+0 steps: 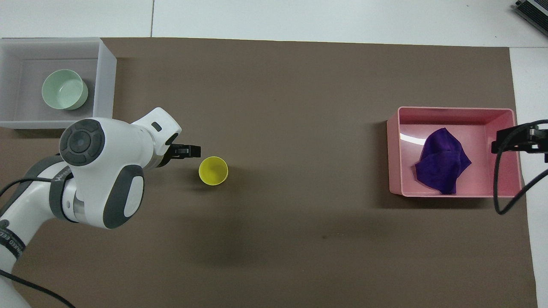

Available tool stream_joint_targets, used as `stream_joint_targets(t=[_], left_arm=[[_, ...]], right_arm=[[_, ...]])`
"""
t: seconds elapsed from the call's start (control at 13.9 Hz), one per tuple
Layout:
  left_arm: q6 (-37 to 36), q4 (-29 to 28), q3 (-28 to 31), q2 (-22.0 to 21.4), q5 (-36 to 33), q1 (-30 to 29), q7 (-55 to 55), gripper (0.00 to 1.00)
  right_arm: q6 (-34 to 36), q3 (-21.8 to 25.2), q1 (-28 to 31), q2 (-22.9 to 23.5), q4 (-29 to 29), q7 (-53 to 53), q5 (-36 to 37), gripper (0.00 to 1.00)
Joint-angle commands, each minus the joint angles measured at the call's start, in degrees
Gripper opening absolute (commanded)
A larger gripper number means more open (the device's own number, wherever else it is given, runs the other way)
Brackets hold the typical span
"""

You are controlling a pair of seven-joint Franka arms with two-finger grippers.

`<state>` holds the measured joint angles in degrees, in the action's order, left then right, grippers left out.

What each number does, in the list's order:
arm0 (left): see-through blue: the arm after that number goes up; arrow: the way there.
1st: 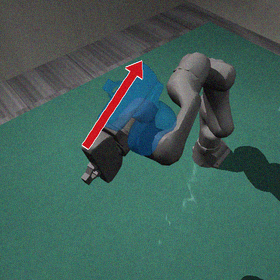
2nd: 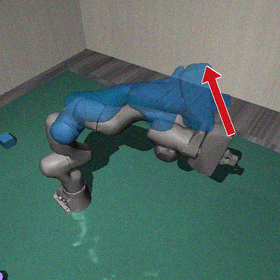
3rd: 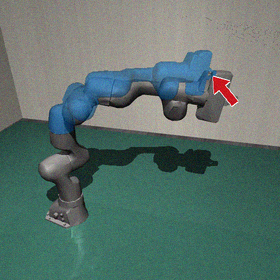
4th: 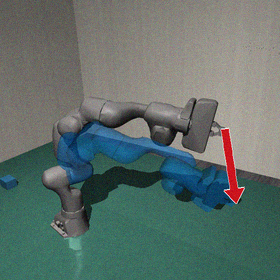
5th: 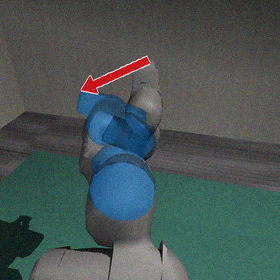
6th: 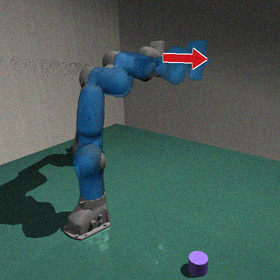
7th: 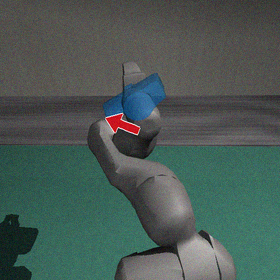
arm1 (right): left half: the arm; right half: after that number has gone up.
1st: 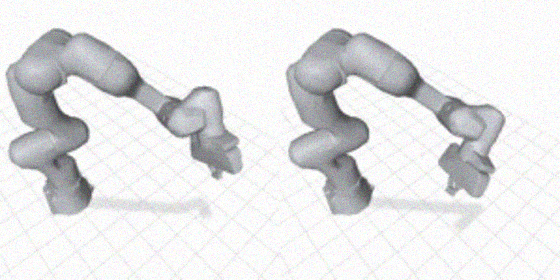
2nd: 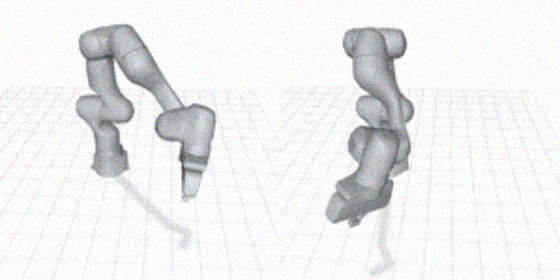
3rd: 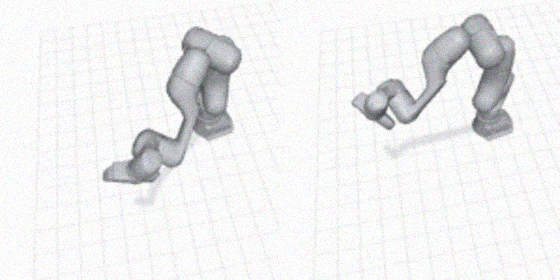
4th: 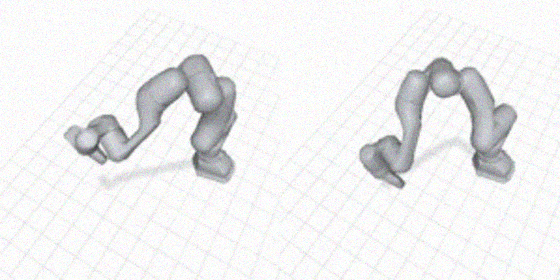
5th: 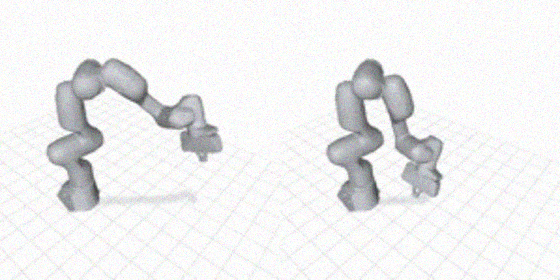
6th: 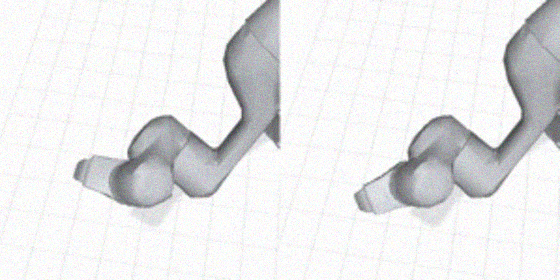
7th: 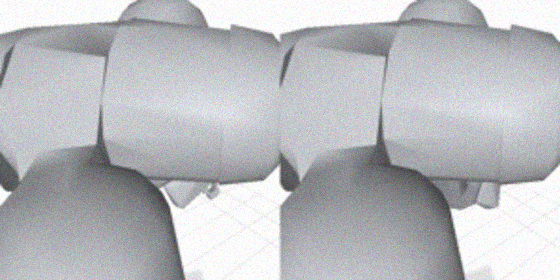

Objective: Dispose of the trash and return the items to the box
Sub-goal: 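Reach the left gripper to the yellow cup and grasp its rim, then carry the yellow cup with the left gripper into the clear box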

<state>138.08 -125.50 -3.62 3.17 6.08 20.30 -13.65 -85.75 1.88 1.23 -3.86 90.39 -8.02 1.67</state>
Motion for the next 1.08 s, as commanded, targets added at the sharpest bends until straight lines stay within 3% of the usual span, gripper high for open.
stream_joint_targets(t=[0.0,0.07,0.14,0.22,0.29,0.87,1.01], left_arm=[[5.6,-5.8,1.0,-2.4,-1.0,2.7,-1.2,1.00],[8.1,-6.8,1.0,-2.3,-1.1,2.8,-1.1,0.94],[9.8,-7.6,1.0,-2.1,-1.1,2.9,-1.0,0.75],[10.0,-7.9,1.0,-2.1,-1.0,3.4,-1.5,0.18],[10.5,-8.3,1.0,-1.7,-1.0,3.5,-1.1,0.00],[9.2,-5.2,1.3,-2.2,-1.0,2.5,-1.2,0.00],[7.1,-2.7,1.3,-3.2,-1.0,-2.3,-0.4,0.00]], right_arm=[[-1.3,1.3,-1.7,-0.2,1.6,0.5,0.1,1.00],[-1.1,1.3,-1.2,-0.5,2.5,-0.4,0.1,1.00],[-1.1,1.3,-1.1,-1.3,3.4,-0.6,0.0,1.00],[-1.1,1.3,-1.0,-1.3,3.5,-0.5,0.1,1.00],[-1.1,1.4,-1.0,-1.4,3.5,-0.6,0.1,1.00],[-0.5,1.1,-2.1,-1.5,3.6,3.9,-0.4,1.00],[-1.1,1.1,-2.0,-1.4,3.4,2.7,-0.2,1.00]])
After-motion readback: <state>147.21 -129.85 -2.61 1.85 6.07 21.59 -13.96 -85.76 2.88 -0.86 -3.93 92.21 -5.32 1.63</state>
